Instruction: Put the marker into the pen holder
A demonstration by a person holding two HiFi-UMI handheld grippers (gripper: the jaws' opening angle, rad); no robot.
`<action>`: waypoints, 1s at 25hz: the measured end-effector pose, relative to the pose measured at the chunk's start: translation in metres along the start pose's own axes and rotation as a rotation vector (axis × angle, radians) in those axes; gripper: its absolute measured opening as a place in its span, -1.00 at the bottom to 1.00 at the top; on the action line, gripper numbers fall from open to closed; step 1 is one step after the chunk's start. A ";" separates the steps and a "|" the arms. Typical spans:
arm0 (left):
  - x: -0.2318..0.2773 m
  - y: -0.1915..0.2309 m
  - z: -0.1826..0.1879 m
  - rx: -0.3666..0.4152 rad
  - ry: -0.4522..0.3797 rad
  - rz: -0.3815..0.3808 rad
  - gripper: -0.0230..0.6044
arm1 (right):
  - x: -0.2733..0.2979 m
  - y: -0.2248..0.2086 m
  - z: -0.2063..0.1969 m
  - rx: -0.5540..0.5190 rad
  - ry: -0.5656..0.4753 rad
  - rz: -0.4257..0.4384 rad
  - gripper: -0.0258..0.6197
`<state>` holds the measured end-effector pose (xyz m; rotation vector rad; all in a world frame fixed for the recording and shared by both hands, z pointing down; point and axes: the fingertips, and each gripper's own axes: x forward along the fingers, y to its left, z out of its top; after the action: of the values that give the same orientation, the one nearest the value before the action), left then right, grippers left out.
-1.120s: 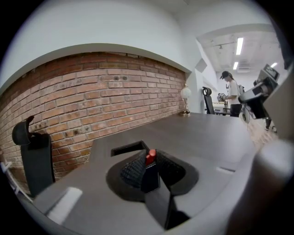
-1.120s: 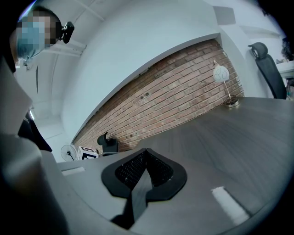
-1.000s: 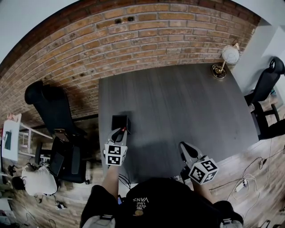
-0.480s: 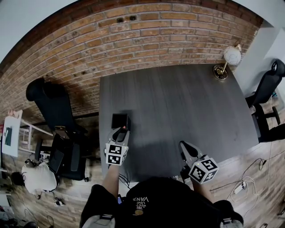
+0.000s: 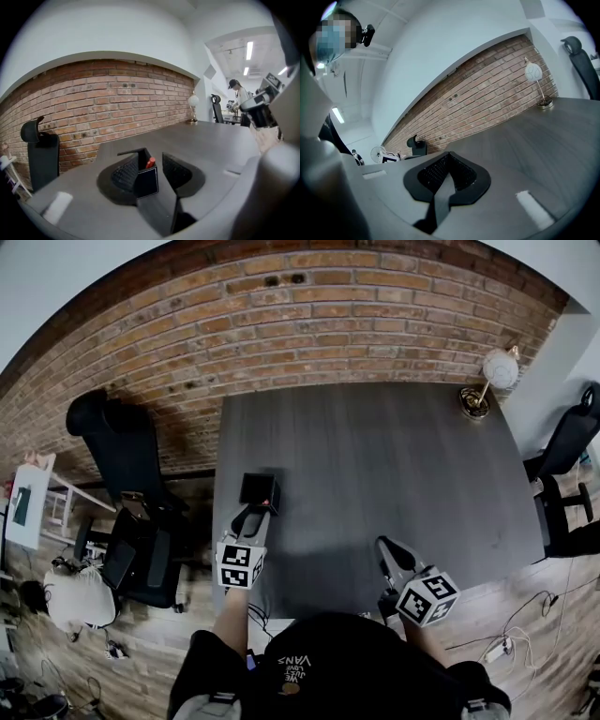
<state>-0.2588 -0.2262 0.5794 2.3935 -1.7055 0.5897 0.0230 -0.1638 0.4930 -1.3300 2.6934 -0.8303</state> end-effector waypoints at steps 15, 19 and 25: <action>-0.067 -0.028 0.044 -0.049 -0.140 0.099 -0.39 | 0.010 0.008 0.017 -0.056 0.010 0.149 -0.91; -0.085 -0.035 0.052 -0.081 -0.171 0.128 -0.52 | 0.011 0.012 0.018 -0.057 0.020 0.186 -0.91; -0.106 -0.050 0.057 -0.092 -0.194 0.161 -0.67 | 0.013 0.014 0.015 -0.072 0.042 0.240 -0.91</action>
<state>-0.2288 -0.1353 0.4906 2.3306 -1.9717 0.2992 0.0082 -0.1729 0.4756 -0.9819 2.8647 -0.7512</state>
